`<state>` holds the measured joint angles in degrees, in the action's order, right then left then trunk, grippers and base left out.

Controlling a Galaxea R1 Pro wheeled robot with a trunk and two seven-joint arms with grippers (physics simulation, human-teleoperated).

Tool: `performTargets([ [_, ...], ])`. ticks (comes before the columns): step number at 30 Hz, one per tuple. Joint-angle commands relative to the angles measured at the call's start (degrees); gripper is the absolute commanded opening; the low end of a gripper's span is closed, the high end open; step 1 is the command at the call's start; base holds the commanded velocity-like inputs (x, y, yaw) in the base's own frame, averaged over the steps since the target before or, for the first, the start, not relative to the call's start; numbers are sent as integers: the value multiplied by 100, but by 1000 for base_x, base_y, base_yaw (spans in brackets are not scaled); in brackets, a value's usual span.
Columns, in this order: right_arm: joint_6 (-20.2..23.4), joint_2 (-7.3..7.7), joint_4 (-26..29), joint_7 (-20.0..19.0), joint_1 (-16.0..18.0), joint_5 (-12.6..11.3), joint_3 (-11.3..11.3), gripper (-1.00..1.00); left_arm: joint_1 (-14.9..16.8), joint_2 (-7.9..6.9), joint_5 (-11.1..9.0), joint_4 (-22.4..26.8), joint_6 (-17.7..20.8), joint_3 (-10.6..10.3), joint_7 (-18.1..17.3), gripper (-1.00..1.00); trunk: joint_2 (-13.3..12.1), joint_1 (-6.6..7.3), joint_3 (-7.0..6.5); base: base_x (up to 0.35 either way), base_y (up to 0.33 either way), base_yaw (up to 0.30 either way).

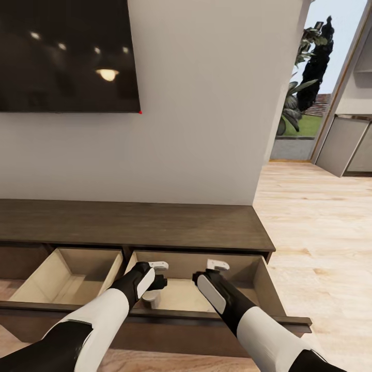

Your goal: Place each of the two pumpkins and all three candles from the living room inside a cabinet in the living room (use any cabinet), then make sure every cabinet is closed, and position the cauldron so it is next to a table in the living room.

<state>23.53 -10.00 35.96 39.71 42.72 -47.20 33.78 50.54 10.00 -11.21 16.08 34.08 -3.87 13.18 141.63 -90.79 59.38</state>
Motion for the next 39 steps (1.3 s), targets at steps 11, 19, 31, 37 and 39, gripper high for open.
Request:
performTargets([
  [11,193,0,-11,-87,0,59,-41,100,0,0,-4,0,35,2,14,100,-120,66,-54,0,0,0],
  [19,488,0,23,-80,1,-97,-265,100,0,0,-4,24,224,28,-4,100,-441,242,-197,0,0,0],
  [31,1064,0,41,-77,3,-223,-431,100,0,0,-563,43,626,35,0,100,-922,505,-413,-110,0,0],
  [37,1119,0,42,-70,4,-251,-464,100,0,0,-573,44,641,35,0,100,-1163,637,-521,-143,0,0],
  [39,1124,0,43,-73,3,-253,-467,100,0,0,-574,44,650,35,0,100,-1243,681,-557,-32,0,0],
])
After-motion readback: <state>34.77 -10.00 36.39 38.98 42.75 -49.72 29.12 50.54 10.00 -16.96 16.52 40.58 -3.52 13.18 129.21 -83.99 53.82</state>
